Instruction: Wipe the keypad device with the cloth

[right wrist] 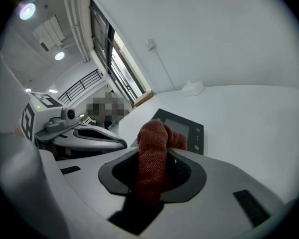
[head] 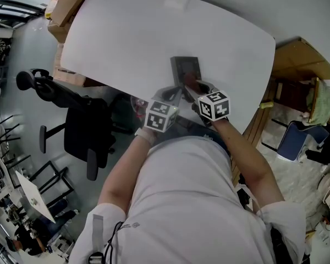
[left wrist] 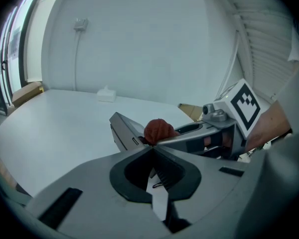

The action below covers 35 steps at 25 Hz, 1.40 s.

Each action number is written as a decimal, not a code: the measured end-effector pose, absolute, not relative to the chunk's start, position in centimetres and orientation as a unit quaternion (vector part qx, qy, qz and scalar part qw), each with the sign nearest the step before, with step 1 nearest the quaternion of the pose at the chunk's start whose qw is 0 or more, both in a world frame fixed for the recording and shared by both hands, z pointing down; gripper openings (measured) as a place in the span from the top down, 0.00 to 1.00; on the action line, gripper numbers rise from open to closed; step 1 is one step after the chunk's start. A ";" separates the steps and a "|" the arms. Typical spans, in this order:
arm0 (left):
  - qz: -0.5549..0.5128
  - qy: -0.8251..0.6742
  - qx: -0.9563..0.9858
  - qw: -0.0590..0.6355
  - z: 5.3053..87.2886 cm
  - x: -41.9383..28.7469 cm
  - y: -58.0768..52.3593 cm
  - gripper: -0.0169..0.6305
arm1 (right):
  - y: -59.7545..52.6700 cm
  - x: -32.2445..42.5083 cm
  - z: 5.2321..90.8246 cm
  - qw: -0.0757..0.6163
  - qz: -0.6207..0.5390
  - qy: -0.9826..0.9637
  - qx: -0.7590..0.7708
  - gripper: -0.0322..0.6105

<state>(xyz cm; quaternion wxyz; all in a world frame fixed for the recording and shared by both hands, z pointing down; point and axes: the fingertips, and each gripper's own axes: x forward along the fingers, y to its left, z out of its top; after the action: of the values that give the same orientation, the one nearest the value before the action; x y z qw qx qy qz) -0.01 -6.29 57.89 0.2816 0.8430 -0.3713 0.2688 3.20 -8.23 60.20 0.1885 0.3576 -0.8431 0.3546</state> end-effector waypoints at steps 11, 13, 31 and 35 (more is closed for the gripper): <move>0.277 -0.369 0.846 0.268 57.8 0.1 -6.5 0.96 | -7.9 10.4 64.7 0.193 0.425 -0.774 0.429 0.76; 0.276 -0.371 0.845 0.268 57.7 0.1 -6.5 0.96 | -7.3 11.1 65.3 0.190 0.452 -0.758 0.429 0.76; 0.243 -0.438 0.824 0.264 54.6 -1.3 -7.3 0.96 | -7.4 5.0 53.4 0.079 0.385 -0.854 0.341 0.76; 0.172 -0.455 0.840 0.241 49.9 -1.9 -7.4 0.96 | -7.5 5.5 49.8 0.076 0.312 -0.876 0.359 0.76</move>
<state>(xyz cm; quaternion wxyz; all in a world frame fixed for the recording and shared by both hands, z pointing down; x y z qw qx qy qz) -1.87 -7.43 49.88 0.2406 0.8402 -0.4546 0.1716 5.48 -7.46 49.82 0.0758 0.3586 -0.8764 0.3124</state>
